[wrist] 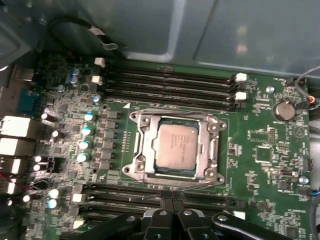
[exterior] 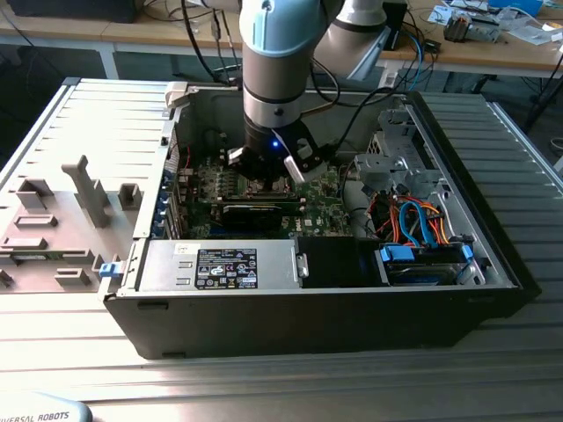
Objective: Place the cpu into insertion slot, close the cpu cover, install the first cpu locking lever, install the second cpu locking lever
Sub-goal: 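Install the second cpu locking lever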
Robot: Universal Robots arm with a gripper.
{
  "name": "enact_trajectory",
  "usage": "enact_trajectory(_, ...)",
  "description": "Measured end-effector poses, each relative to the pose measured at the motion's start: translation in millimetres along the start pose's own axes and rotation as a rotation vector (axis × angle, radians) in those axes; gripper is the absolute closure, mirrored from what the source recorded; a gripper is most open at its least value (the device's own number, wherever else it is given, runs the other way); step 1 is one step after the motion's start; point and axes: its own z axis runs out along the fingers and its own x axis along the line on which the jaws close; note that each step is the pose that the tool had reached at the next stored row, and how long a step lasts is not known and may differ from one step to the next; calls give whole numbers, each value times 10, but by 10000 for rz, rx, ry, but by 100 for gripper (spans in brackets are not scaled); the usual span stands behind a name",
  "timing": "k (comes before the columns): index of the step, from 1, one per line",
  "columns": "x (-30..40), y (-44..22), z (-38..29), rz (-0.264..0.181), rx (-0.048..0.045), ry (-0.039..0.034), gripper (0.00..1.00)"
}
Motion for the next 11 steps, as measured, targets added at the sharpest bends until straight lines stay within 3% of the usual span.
enact_trajectory(7, 183, 0, 68, -1, -19, -2, 89)
enact_trajectory(11, 328, 6, 127, 0, -22, -3, 89)
